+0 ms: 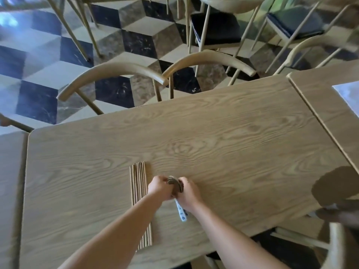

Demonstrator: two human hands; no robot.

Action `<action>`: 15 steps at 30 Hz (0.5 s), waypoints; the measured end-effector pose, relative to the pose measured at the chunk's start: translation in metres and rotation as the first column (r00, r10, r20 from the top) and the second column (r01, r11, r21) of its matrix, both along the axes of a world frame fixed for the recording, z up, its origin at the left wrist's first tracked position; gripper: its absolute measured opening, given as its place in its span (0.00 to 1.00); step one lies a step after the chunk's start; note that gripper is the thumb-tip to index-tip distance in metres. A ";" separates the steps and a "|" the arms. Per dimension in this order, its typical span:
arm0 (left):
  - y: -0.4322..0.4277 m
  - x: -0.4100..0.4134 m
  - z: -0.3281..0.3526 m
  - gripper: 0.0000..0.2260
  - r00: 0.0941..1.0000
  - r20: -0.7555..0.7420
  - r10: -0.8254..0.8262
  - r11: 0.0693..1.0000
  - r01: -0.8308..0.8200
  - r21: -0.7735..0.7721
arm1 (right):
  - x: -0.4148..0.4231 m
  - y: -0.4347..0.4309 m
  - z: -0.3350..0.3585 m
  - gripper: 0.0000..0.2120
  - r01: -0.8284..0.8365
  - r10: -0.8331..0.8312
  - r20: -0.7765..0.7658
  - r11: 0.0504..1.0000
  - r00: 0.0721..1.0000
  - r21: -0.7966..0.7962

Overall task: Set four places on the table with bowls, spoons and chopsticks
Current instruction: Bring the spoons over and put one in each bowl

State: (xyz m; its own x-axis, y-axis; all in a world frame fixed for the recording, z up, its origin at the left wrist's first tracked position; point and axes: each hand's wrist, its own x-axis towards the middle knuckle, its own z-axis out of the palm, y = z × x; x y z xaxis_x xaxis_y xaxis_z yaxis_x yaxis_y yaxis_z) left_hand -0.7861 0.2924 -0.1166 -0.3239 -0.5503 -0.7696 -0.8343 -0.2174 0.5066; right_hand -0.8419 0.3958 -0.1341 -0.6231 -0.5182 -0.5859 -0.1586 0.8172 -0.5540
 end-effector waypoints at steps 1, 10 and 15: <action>-0.001 0.000 -0.001 0.04 0.999 -0.015 0.046 0.997 -0.045 0.068 | -0.002 0.001 0.002 0.15 0.062 -0.060 0.069 0.998 0.996 -0.023; -0.012 0.024 0.019 0.08 0.997 -0.036 -0.069 0.992 0.072 0.100 | 0.012 -0.003 0.034 0.07 0.453 -0.334 0.662 0.892 0.671 -0.008; -0.007 0.075 0.055 0.15 0.960 -0.196 0.200 0.921 -0.116 0.371 | 0.055 -0.038 0.064 0.11 0.562 -0.384 0.722 0.827 0.576 -0.009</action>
State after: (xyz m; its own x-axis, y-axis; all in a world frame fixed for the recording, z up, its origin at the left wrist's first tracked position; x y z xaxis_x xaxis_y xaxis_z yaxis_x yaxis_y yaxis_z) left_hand -0.7112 0.2859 -0.0620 -0.4431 -0.3150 -0.8393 -0.6463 -0.5366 0.5426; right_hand -0.7870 0.3580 -0.0699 -0.3027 -0.4300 -0.8506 0.6967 0.5092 -0.5053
